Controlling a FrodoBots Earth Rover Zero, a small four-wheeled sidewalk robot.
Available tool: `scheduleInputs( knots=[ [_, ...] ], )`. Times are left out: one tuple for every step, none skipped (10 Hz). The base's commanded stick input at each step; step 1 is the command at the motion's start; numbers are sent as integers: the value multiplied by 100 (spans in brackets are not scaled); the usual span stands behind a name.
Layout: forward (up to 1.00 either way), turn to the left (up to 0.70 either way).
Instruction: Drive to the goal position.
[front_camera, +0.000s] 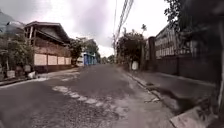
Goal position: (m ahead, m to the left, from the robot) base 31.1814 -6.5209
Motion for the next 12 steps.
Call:
scheduleInputs(
  knots=[
    [70,0],
    [70,0],
    [70,0],
    [70,0],
    [70,0],
    [70,0],
    [70,0],
    [70,0],
    [70,0],
    [70,0],
    [70,0],
    [70,0]
  ],
)
